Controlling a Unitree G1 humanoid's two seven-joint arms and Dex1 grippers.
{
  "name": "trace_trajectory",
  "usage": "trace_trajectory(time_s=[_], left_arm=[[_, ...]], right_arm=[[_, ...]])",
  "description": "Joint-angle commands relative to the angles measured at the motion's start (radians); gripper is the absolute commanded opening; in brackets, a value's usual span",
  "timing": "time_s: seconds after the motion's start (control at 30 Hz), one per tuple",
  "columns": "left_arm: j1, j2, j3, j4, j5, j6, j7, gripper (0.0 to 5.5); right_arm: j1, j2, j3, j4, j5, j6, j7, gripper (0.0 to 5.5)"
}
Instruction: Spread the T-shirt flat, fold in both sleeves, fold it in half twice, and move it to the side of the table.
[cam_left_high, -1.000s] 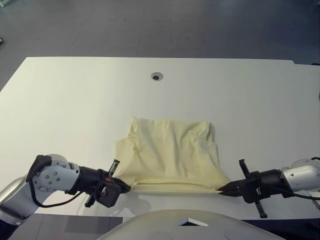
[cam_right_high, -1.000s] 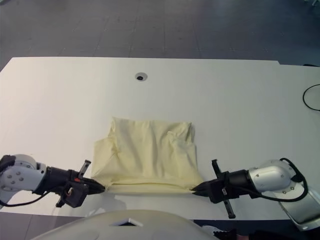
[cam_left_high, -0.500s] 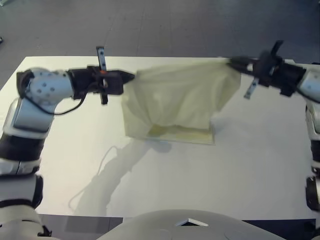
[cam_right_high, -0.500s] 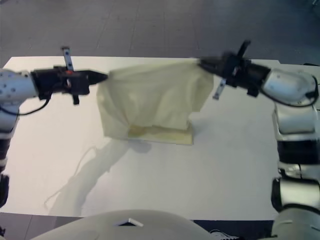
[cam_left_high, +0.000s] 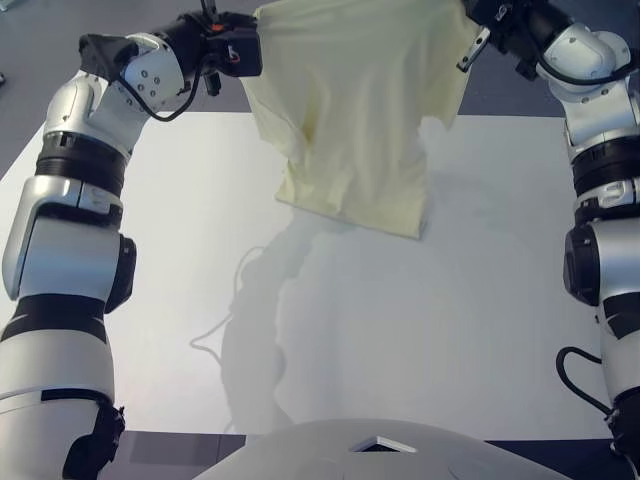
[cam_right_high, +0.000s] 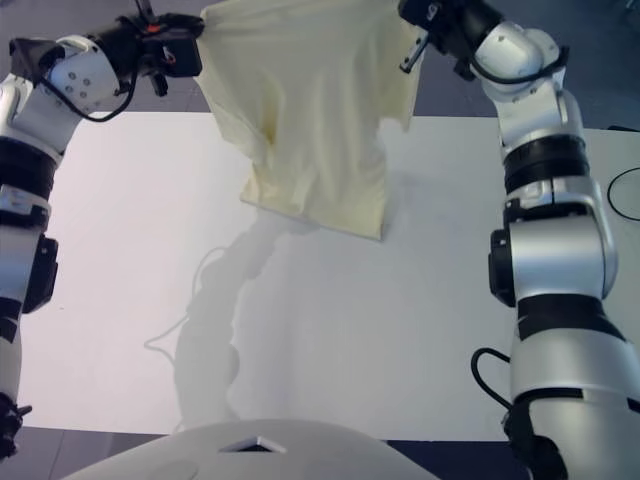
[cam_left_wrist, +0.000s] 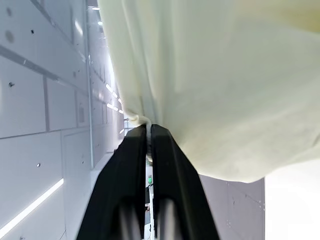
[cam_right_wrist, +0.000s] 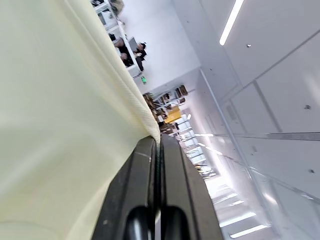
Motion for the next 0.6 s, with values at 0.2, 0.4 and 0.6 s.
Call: trace_trajectory(time_s=[0.2, 0.4, 0.6], left_arm=[[-0.066, 0.003, -0.051, 0.173, 0.048, -0.01, 0.036, 0.0], [0.04, 0.064, -0.03, 0.084, -0.027, -0.079, -0.144, 0.0], [0.248, 0.195, 0.067, -0.228, -0.21, -0.062, -0.359, 0.0]], right_arm=[[-0.151, -0.02, 0.046, 0.157, -0.113, 0.013, -0.189, 0.0], [-0.163, -0.029, 0.067, 0.172, -0.159, 0.007, -0.25, 0.0], [-0.15, -0.064, 0.054, 0.156, -0.159, -0.055, -0.255, 0.0]])
